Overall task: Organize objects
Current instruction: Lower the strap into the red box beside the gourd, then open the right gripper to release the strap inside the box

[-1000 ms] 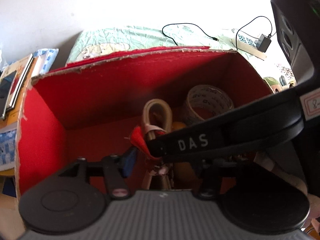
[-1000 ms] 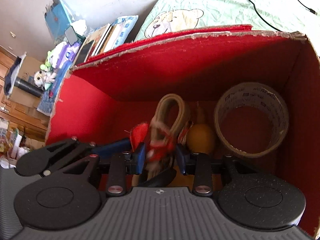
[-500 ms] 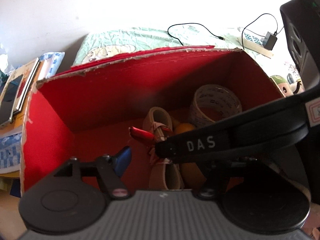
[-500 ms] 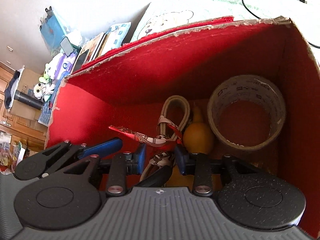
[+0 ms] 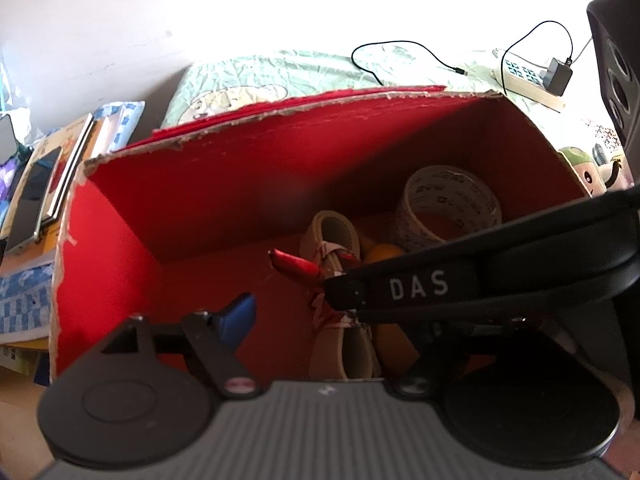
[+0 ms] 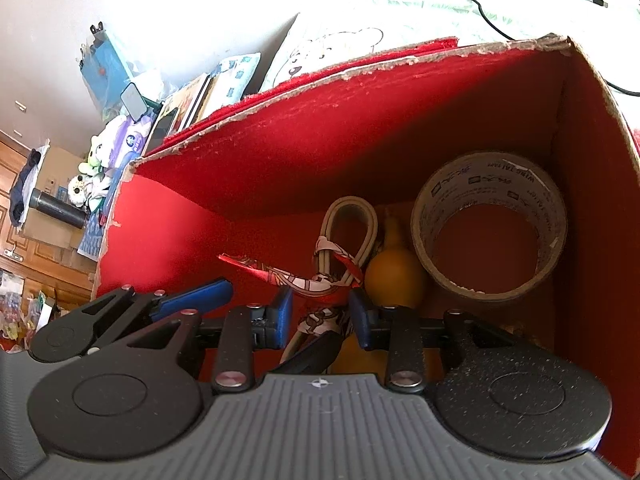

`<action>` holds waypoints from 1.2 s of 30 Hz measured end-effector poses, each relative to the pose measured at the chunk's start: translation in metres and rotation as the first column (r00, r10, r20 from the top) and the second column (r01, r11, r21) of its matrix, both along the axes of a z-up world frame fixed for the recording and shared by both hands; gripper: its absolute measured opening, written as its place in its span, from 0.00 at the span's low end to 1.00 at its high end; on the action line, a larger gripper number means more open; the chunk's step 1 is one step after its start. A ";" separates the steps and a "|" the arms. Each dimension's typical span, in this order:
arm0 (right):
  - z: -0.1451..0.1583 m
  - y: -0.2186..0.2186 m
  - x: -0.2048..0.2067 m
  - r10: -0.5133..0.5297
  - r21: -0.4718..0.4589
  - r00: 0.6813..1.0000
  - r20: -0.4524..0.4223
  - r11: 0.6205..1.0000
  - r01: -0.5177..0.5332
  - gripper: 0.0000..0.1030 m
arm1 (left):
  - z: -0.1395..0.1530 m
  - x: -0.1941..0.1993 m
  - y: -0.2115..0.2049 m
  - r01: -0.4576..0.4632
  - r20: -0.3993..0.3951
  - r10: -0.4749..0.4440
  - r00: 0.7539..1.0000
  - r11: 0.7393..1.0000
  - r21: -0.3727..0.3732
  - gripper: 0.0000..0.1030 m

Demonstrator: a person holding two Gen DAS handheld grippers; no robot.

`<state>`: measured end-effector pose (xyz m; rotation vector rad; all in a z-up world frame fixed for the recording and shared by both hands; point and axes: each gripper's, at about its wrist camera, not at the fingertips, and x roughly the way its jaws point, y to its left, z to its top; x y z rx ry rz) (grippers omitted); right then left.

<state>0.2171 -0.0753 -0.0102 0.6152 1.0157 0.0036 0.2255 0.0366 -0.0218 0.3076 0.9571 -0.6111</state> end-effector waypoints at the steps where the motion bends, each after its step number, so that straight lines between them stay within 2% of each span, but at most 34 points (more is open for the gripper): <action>1: 0.000 0.000 0.000 -0.002 -0.001 1.000 0.001 1.000 0.002 0.34 | 0.000 0.000 0.000 -0.004 0.000 0.004 1.000 1.000 0.004 0.78; 8: 0.001 0.001 -0.001 -0.018 -0.011 1.000 0.013 1.000 0.018 0.34 | -0.001 -0.001 -0.002 -0.014 0.009 0.014 1.000 1.000 0.027 0.81; 25: 0.002 0.004 -0.001 -0.061 -0.062 0.997 0.036 0.996 0.063 0.34 | -0.002 -0.004 -0.006 -0.015 0.064 0.010 0.998 0.997 0.069 0.81; 36: 0.001 0.003 -0.002 -0.078 -0.040 0.996 0.052 0.996 0.080 0.33 | -0.003 -0.002 -0.006 -0.013 0.075 0.008 0.997 0.997 0.073 0.81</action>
